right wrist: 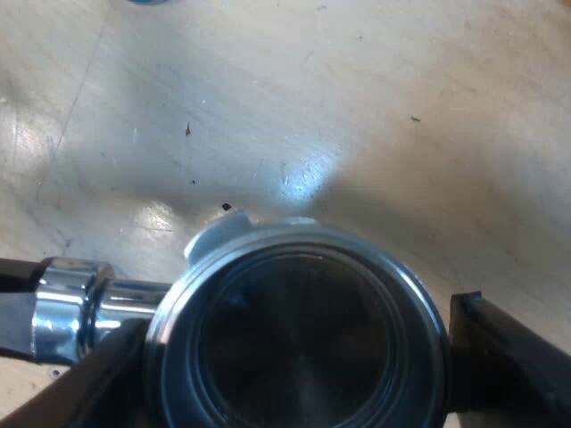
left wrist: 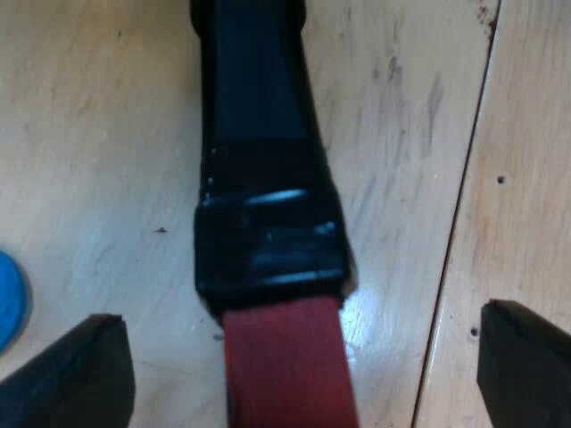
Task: Put the handle in the coffee machine
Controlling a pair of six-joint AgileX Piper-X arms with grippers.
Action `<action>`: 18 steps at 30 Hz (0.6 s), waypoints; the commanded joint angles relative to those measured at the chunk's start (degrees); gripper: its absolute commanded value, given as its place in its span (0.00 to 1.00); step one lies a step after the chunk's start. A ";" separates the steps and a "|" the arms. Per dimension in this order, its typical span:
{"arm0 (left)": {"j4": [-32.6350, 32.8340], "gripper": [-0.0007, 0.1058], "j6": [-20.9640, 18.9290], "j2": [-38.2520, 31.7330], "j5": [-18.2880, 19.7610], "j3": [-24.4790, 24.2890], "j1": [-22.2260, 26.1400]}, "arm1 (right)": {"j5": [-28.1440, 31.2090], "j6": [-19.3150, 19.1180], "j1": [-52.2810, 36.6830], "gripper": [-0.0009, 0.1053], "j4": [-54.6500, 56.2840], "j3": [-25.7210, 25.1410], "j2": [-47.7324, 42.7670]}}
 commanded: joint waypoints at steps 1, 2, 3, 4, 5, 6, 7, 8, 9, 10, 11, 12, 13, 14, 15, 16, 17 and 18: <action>-0.53 0.75 0.76 1.76 0.41 -0.03 -0.31 | -0.80 0.11 0.01 0.01 -0.21 -0.59 -0.98; -0.53 0.75 0.76 2.70 0.41 -0.03 -0.31 | -0.80 0.11 0.01 0.01 -0.21 -0.59 -0.98; -0.53 0.75 0.76 3.30 0.41 -0.03 -0.31 | -0.66 0.11 0.01 0.01 -0.21 -0.59 -0.98; -0.53 0.75 0.76 3.30 0.41 -0.03 -0.31 | -0.66 0.11 0.01 0.01 -0.21 -0.59 -0.98; -0.53 0.75 0.76 3.78 0.41 -0.03 -0.31 | -0.59 0.11 0.01 0.01 -0.21 -0.59 -0.98; -0.53 0.75 0.76 3.86 0.41 -0.03 -0.31 | -0.59 0.11 0.01 0.01 -0.21 -0.59 -0.98; -0.53 0.75 0.76 3.84 0.41 -0.03 -0.31 | -0.60 0.11 0.01 0.01 -0.21 -0.59 -0.98; -0.53 0.75 0.76 3.84 0.41 -0.15 -0.31 | -0.60 0.11 0.01 0.01 -0.21 -0.59 -0.98; -0.53 0.75 0.76 3.84 0.41 -0.26 -0.31 | -0.60 0.11 0.01 0.01 -0.21 -0.59 -0.98; -0.53 0.75 0.76 3.68 0.41 -0.46 -0.31 | -0.60 0.11 0.01 0.01 -0.21 -0.59 -0.98; -0.53 0.75 0.76 3.69 0.41 -0.61 -0.31 | -0.60 0.11 0.01 0.01 -0.21 -0.59 -0.98; -0.53 0.75 0.76 3.69 0.41 -0.63 -0.31 | -0.60 0.11 0.01 0.01 -0.21 -0.59 -0.98; -0.53 0.75 0.76 3.69 0.24 -0.62 -0.31 | -0.60 0.11 0.01 0.01 -0.21 -0.59 -0.98; -0.53 0.75 0.76 3.69 0.10 -0.62 -0.31 | -0.60 0.11 0.01 0.01 -0.21 -0.59 -0.98; -0.70 0.75 0.76 3.69 -0.03 -0.62 -0.31 | -0.60 0.11 0.01 0.01 -0.21 -0.59 -0.98; -1.14 0.75 0.76 3.69 -0.16 -0.62 -0.31 | -0.60 0.11 0.01 0.01 -0.21 -0.59 -0.98; -1.72 0.75 0.76 3.69 -0.16 -0.62 -0.31 | -0.60 0.11 0.01 0.01 -0.21 -0.59 -0.98; -2.10 0.75 0.76 3.69 -0.16 -0.62 -0.31 | -0.60 0.11 0.01 0.01 -0.21 -0.59 -0.98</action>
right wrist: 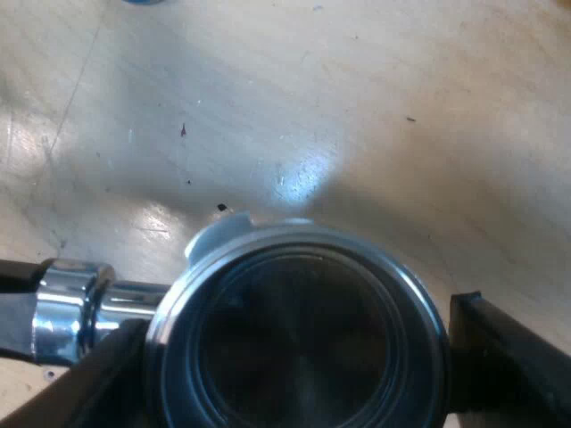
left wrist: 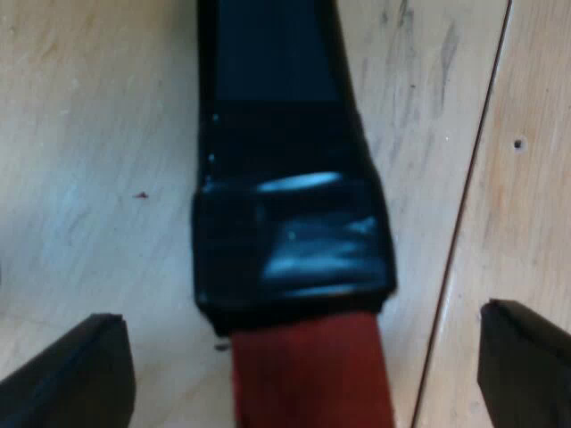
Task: Put the handle in the coffee machine
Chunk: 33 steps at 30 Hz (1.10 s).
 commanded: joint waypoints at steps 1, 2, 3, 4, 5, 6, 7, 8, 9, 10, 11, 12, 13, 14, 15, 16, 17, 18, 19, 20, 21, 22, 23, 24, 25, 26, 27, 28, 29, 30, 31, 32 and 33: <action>-2.29 0.75 0.76 -0.28 -0.57 -0.43 -0.31 | -0.74 0.11 0.01 0.01 -0.31 -0.59 -0.98; -2.90 0.75 0.76 -0.28 -0.82 -0.43 -0.31 | -0.74 0.11 0.01 0.01 -0.31 -0.59 -0.98; -3.80 0.75 0.76 -0.28 -0.97 -0.43 -0.31 | -0.74 0.11 0.01 0.01 -0.31 -0.59 -0.98; -4.79 0.75 0.76 -0.28 -0.95 -0.43 -0.31 | -0.74 0.11 0.01 0.01 -0.31 -0.59 -0.98; -4.84 0.75 0.76 -0.28 -0.95 -0.43 -0.31 | -0.74 0.11 0.01 0.01 -0.31 -0.59 -0.98; -4.82 0.75 0.76 -0.28 -0.95 -0.43 -0.31 | -0.74 0.11 0.01 0.01 -0.31 -0.59 -0.98; -4.60 0.75 0.76 -0.28 -0.95 -0.43 -0.31 | -0.74 0.11 0.01 0.01 -0.31 -0.59 -0.98; -4.35 0.75 0.76 -0.28 -0.95 -0.43 -0.31 | -0.74 0.11 0.01 0.01 -0.31 -0.59 -0.98; -4.25 0.75 0.76 -0.28 -0.95 -0.43 -0.31 | -0.74 0.11 0.01 0.01 -0.31 -0.59 -0.98; -4.09 0.75 0.76 -0.28 -0.95 -0.43 -0.31 | -0.74 0.11 0.01 0.01 -0.31 -0.59 -0.98; -3.83 0.74 0.76 -0.28 -0.95 -0.43 -0.31 | -0.74 0.11 0.01 0.01 -0.31 -0.59 -0.98; -3.74 0.73 0.76 -0.28 -0.95 -0.43 -0.31 | -0.74 0.11 0.01 0.01 -0.31 -0.59 -0.98; -3.44 0.67 0.76 -0.28 -0.95 -0.43 -0.31 | -0.74 0.11 0.01 0.01 -0.31 -0.59 -0.98; -3.38 0.63 0.76 -0.28 -0.95 -0.43 -0.31 | -0.74 0.11 0.01 0.01 -0.31 -0.59 -0.98; -3.38 0.63 0.76 -0.28 -0.95 -0.43 -0.31 | -0.74 0.11 0.01 0.01 -0.31 -0.59 -0.98; -3.40 0.53 0.76 -0.28 -0.95 -0.43 -0.31 | -0.74 0.11 0.01 0.01 -0.31 -0.59 -0.98; -3.40 0.49 0.76 -0.28 -0.95 -0.43 -0.31 | -0.74 0.11 0.01 0.01 -0.31 -0.59 -0.98; -3.40 0.48 0.76 -0.28 -0.95 -0.54 -0.31 | -0.74 0.11 0.01 0.01 -0.31 -0.59 -0.98; -3.40 0.47 0.76 -0.28 -0.95 -0.61 -0.31 | -0.74 0.11 0.01 0.01 -0.31 -0.59 -0.98; -3.40 0.47 0.76 -0.28 -0.95 -0.68 -0.31 | -0.74 0.11 0.01 0.01 -0.31 -0.59 -0.98; -3.40 0.47 0.76 -0.28 -0.95 -0.63 -0.31 | -0.74 0.11 0.01 0.01 -0.31 -0.59 -0.98; -3.40 0.47 0.76 -0.28 -0.95 -0.63 -0.31 | -0.74 0.11 0.01 0.01 -0.31 -0.59 -0.98; -3.40 0.47 0.76 -0.28 -0.95 -0.63 -0.31 | -0.74 0.11 0.01 0.01 -0.31 -0.59 -0.98; -3.40 0.46 0.76 -0.28 -0.95 -0.63 -0.31 | -0.74 0.11 0.01 0.01 -0.31 -0.59 -0.98; -3.40 0.45 0.76 -0.28 -0.95 -0.63 -0.31 | -0.74 0.11 0.01 0.01 -0.31 -0.59 -0.98; -3.40 0.44 0.76 -0.28 -0.95 -0.63 -0.31 | -0.74 0.11 0.01 0.01 -0.31 -0.59 -0.98; -3.40 0.40 0.76 -0.28 -0.95 -0.63 -0.31 | -0.74 0.11 0.01 0.01 -0.31 -0.59 -0.98; -3.40 0.35 0.76 -0.28 -0.95 -0.63 -0.31 | -0.74 0.11 0.01 0.01 -0.31 -0.59 -0.98; -3.40 0.33 0.76 -0.28 -0.95 -0.63 -0.31 | -0.59 0.11 0.01 0.01 -0.31 -0.59 -0.98; -3.40 0.27 0.76 -0.28 -0.95 -0.63 -0.31 | -0.48 0.11 0.01 0.01 -0.31 -0.59 -0.98; -3.30 0.20 0.76 -0.28 -0.84 -0.63 -0.31 | -0.47 0.11 0.01 0.01 -0.31 -0.59 -0.98; -3.21 0.16 0.76 -0.28 -0.84 -0.63 -0.31 | -0.49 0.11 0.01 0.01 -0.31 -0.59 -0.98; -3.17 0.10 0.76 -0.28 -0.84 -0.63 -0.31 | -0.49 0.11 0.01 0.01 -0.31 -0.59 -0.98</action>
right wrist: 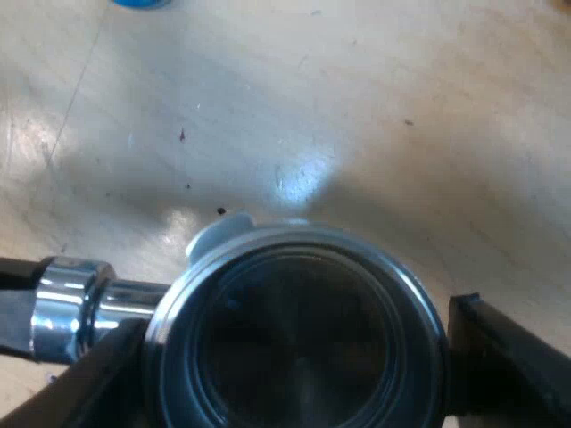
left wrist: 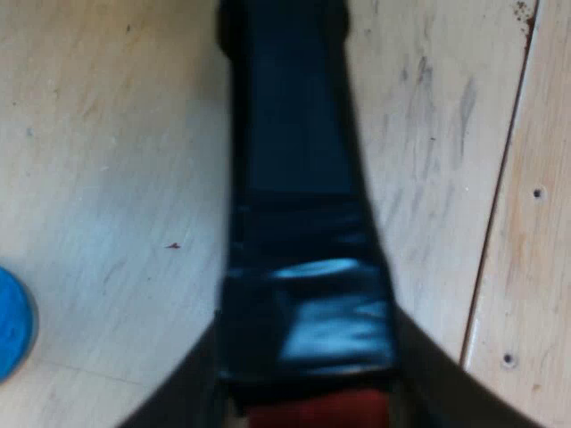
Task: Put the handle in the coffee machine
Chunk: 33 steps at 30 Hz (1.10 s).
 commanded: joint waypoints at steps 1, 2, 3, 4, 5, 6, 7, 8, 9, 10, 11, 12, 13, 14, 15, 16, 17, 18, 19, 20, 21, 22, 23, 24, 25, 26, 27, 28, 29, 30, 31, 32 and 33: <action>0.11 0.03 0.70 -0.28 0.23 -0.63 -0.31 | -0.65 -0.16 0.01 0.01 -0.31 -0.59 -0.98; 0.21 0.01 0.70 -0.28 0.23 -0.63 -0.31 | -0.65 -0.16 0.01 0.01 -0.31 -0.59 -0.98; 0.17 0.01 0.70 -0.28 0.23 -0.63 -0.31 | -0.65 -0.16 0.01 0.01 -0.31 -0.59 -0.98; 0.17 0.01 0.70 -0.28 0.23 -0.63 -0.31 | -0.65 -0.16 0.01 0.01 -0.31 -0.59 -0.98; 0.17 0.01 0.70 -0.28 0.23 -0.63 -0.31 | -0.65 -0.16 0.01 0.01 -0.31 -0.59 -0.98; 0.17 0.01 0.70 -0.28 0.23 -0.63 -0.31 | -0.51 -0.16 0.01 0.01 -0.31 -0.59 -0.98; 0.17 0.01 0.70 -0.28 0.23 -0.63 -0.31 | -0.50 -0.16 0.01 0.01 -0.31 -0.59 -0.98; 0.17 0.01 0.70 -0.28 0.23 -0.63 -0.31 | -0.50 -0.16 0.01 0.01 -0.31 -0.59 -0.98; 0.17 0.01 0.70 -0.28 0.23 -0.63 -0.31 | -0.50 -0.16 0.01 0.01 -0.31 -0.59 -0.98; 0.17 0.01 0.70 -0.28 0.23 -0.63 -0.31 | -0.51 -0.16 0.01 0.01 -0.31 -0.59 -0.98; 0.17 0.01 0.70 -0.28 0.23 -0.63 -0.31 | -0.51 -0.16 0.01 0.01 -0.31 -0.59 -0.98; 0.17 0.01 0.70 -0.28 0.23 -0.63 -0.31 | -0.51 -0.16 0.01 0.01 -0.31 -0.59 -0.98; 0.17 0.01 0.70 -0.28 0.23 -0.63 -0.31 | -0.51 -0.16 0.01 0.01 -0.31 -0.59 -0.98; 0.17 0.01 0.70 -0.28 0.23 -0.63 -0.31 | -0.51 -0.16 0.01 0.01 -0.31 -0.59 -0.98; 0.17 0.01 0.70 -0.28 0.23 -0.63 -0.31 | -0.51 -0.16 0.01 0.01 -0.31 -0.59 -0.98; 0.17 0.01 0.70 -0.28 0.23 -0.63 -0.31 | -0.31 -0.16 0.01 0.01 -0.31 -0.59 -0.98; 0.17 0.01 0.70 -0.28 0.23 -0.63 -0.31 | -0.16 -0.16 0.01 0.01 -0.31 -0.59 -0.98; 0.17 0.01 0.70 -0.28 0.23 -0.63 -0.31 | 0.45 -0.16 0.01 0.01 -0.31 -0.59 -0.98; 0.17 0.01 0.70 -0.28 0.23 -0.63 -0.31 | 0.75 -0.16 0.01 0.01 -0.31 -0.59 -0.98; 0.17 0.01 0.70 -0.28 0.23 -0.63 -0.31 | 0.75 -0.16 0.01 0.01 -0.31 -0.59 -0.98; 0.17 0.01 0.70 -0.28 0.23 -0.63 -0.31 | 0.74 -0.16 0.01 0.01 -0.31 -0.59 -0.98; 0.17 0.01 0.70 -0.28 0.23 -0.63 -0.31 | 0.74 -0.16 0.01 0.01 -0.31 -0.59 -0.98; 0.17 0.01 0.70 -0.28 0.23 -0.63 -0.31 | 0.74 -0.16 0.01 0.01 -0.31 -0.59 -0.98; 0.17 0.01 0.70 -0.28 0.23 -0.63 -0.31 | 0.74 -0.16 0.01 0.02 -0.31 -0.59 -0.98; 0.17 0.01 0.70 -0.28 0.23 -0.63 -0.31 | 0.74 -0.16 0.01 0.03 -0.31 -0.59 -0.98; 0.17 0.01 0.70 -0.28 0.23 -0.63 -0.31 | 0.74 -0.16 0.01 0.04 -0.31 -0.59 -0.98; 0.17 0.01 0.70 -0.28 0.23 -0.63 -0.31 | 0.74 -0.16 0.01 0.08 -0.31 -0.59 -0.98; 0.17 0.01 0.70 -0.28 0.23 -0.63 -0.31 | 0.74 -0.16 0.01 0.23 -0.31 -0.59 -0.98; 0.17 0.01 0.70 -0.28 0.23 -0.63 -0.31 | 0.74 -0.16 0.01 0.23 -0.31 -0.59 -0.98; 0.17 0.01 0.70 -0.28 0.23 -0.63 -0.31 | 0.74 -0.16 0.01 0.35 -0.31 -0.59 -0.98; 0.17 0.01 0.70 -0.28 0.23 -0.63 -0.31 | 0.74 -0.16 0.01 0.62 -0.31 -0.59 -0.98; 0.17 0.01 0.70 -0.28 0.23 -0.63 -0.31 | 0.74 -0.16 0.01 0.68 -0.31 -0.59 -0.98; -0.01 0.01 0.70 -0.28 0.23 -0.63 -0.31 | 0.74 -0.16 0.01 0.77 -0.31 -0.59 -0.98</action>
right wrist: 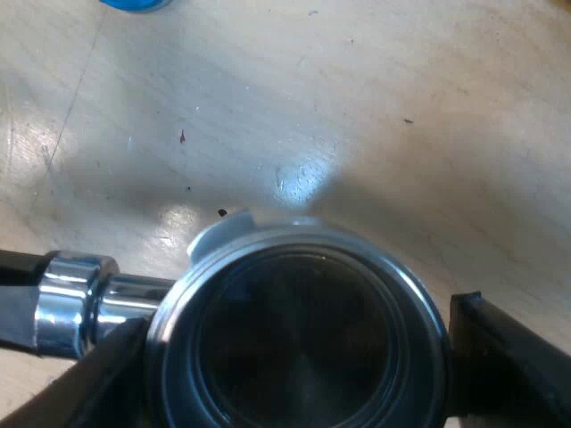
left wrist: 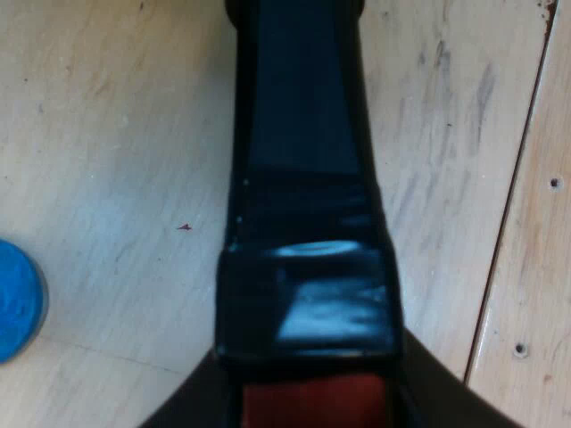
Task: Put the handle in the coffee machine
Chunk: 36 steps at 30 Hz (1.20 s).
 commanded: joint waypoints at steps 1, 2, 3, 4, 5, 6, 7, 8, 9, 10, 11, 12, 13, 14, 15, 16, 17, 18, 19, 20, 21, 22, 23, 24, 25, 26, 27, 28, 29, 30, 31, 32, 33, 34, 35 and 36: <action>-0.76 0.01 1.14 -0.28 0.89 -0.63 -0.41 | 0.03 -1.14 0.01 0.81 -0.31 -0.59 -0.98; -0.78 0.01 1.14 -0.28 0.89 -0.63 -0.41 | 0.03 -1.14 0.01 0.82 -0.31 -0.59 -0.98; -0.87 0.01 1.14 -0.28 0.89 -0.63 -0.41 | 0.03 -1.14 0.01 0.84 -0.31 -0.59 -0.98; -1.02 0.01 1.14 -0.28 0.89 -0.63 -0.41 | 0.03 -1.14 0.01 0.84 -0.31 -0.59 -0.98; -1.05 0.01 1.14 -0.28 0.89 -0.63 -0.41 | 0.03 -1.14 0.01 0.84 -0.31 -0.59 -0.98; -1.03 0.01 1.14 -0.28 0.89 -0.63 -0.41 | 0.03 -1.14 0.01 0.84 -0.31 -0.59 -0.98; -1.03 0.01 1.14 -0.28 0.89 -0.63 -0.41 | 0.03 -1.14 0.01 0.84 -0.31 -0.59 -0.98; -1.03 0.01 1.14 -0.28 0.89 -0.63 -0.41 | 0.03 -1.14 0.01 0.84 -0.31 -0.59 -0.98; -1.03 0.01 1.14 -0.28 0.89 -0.63 -0.41 | 0.15 -1.14 0.01 0.84 -0.31 -0.59 -0.98; -1.03 0.01 1.14 -0.28 0.89 -0.63 -0.41 | 0.29 -1.14 0.01 0.84 -0.31 -0.59 -0.98; -0.90 0.01 1.14 -0.28 0.89 -0.63 -0.41 | 0.36 -1.14 0.01 0.84 -0.31 -0.59 -0.98; -0.68 0.01 1.14 -0.28 0.89 -0.63 -0.41 | 1.05 -1.14 0.01 0.84 -0.31 -0.59 -0.98; -0.59 0.01 1.14 -0.28 0.77 -0.63 -0.41 | 1.84 -1.14 0.01 0.84 -0.31 -0.59 -0.98; -0.51 0.01 1.14 -0.28 0.69 -0.63 -0.41 | 1.88 -1.14 0.01 0.84 -0.31 -0.59 -1.23; -0.47 0.01 1.14 -0.28 0.64 -0.63 -0.41 | 2.24 -1.14 0.01 0.84 -0.45 -0.59 -1.48; -0.34 0.01 1.14 -0.28 0.67 -0.63 -0.41 | 3.08 -1.14 0.01 0.84 -0.58 -0.59 -2.01; -0.28 0.01 1.14 -0.28 0.67 -0.63 -0.41 | 3.29 -1.14 0.01 0.84 -0.66 -0.59 -2.25; -0.17 0.01 0.82 -0.28 0.67 -0.63 -0.41 | 4.09 -1.14 0.01 0.84 -0.88 -0.59 -2.97; 0.22 0.01 0.28 -0.51 0.67 -0.87 -0.41 | 4.34 -1.14 0.01 0.84 -1.03 -0.59 -3.85; 0.44 0.01 0.28 -0.53 0.67 -0.91 -0.41 | 4.34 -1.14 0.01 0.84 -1.03 -0.59 -4.31; 1.06 0.01 0.28 -0.52 0.67 -1.27 -0.41 | 4.33 -1.14 0.01 0.84 -1.01 -0.59 -5.29; 1.99 0.01 0.28 -0.52 0.67 -1.81 -0.41 | 4.33 -1.14 0.01 0.84 -1.01 -0.59 -6.14; 2.54 0.01 0.28 -0.52 0.67 -2.09 -0.41 | 4.33 -1.14 0.01 0.84 -1.01 -0.59 -6.79; 3.47 0.01 0.28 -0.52 0.36 -2.65 -0.41 | 4.33 -1.14 0.01 0.84 -1.01 -0.59 -7.59; 3.79 0.01 0.28 -0.52 0.19 -2.91 -0.41 | 4.33 -1.14 0.01 0.84 -1.28 -0.59 -8.51; 4.05 0.01 0.28 -0.52 -0.07 -3.08 -0.41 | 4.33 -1.14 0.01 0.84 -1.33 -0.59 -8.80; 4.08 0.01 0.28 -0.52 -0.22 -3.13 -0.41 | 4.33 -1.14 0.01 0.84 -1.48 -0.59 -9.67; 4.47 0.01 0.28 -0.52 -0.55 -3.38 -0.41 | 4.33 -1.14 0.01 0.84 -1.72 -0.59 -10.47; 5.29 0.01 0.28 -0.52 -1.43 -3.79 -0.41 | 4.33 -1.14 0.01 0.84 -1.76 -0.59 -10.47; 6.28 0.01 0.28 -0.52 -2.70 -4.13 -0.41 | 4.33 -1.14 0.01 0.84 -2.05 -0.59 -11.20; 6.58 0.01 0.28 -0.52 -2.99 -4.24 -0.41 | 4.33 -1.14 0.01 0.84 -2.20 -0.59 -11.56; 6.84 0.01 0.28 -0.52 -3.27 -4.33 -0.41 | 4.33 -1.14 0.01 0.84 -2.36 -0.59 -12.32; 8.18 0.01 0.28 -0.52 -3.53 -4.87 -0.41 | 4.33 -1.14 0.01 0.84 -2.35 -0.59 -12.72; 8.56 0.01 0.28 -0.52 -3.67 -4.93 -0.41 | 4.33 -1.14 0.01 0.84 -2.51 -0.59 -13.00; 8.86 0.01 0.28 -0.52 -3.67 -4.98 -0.41 | 4.33 -1.14 0.01 0.84 -2.63 -0.59 -13.05; 9.25 0.01 0.28 -0.52 -3.78 -4.93 -0.41 | 4.33 -1.14 0.01 0.84 -2.96 -0.59 -13.05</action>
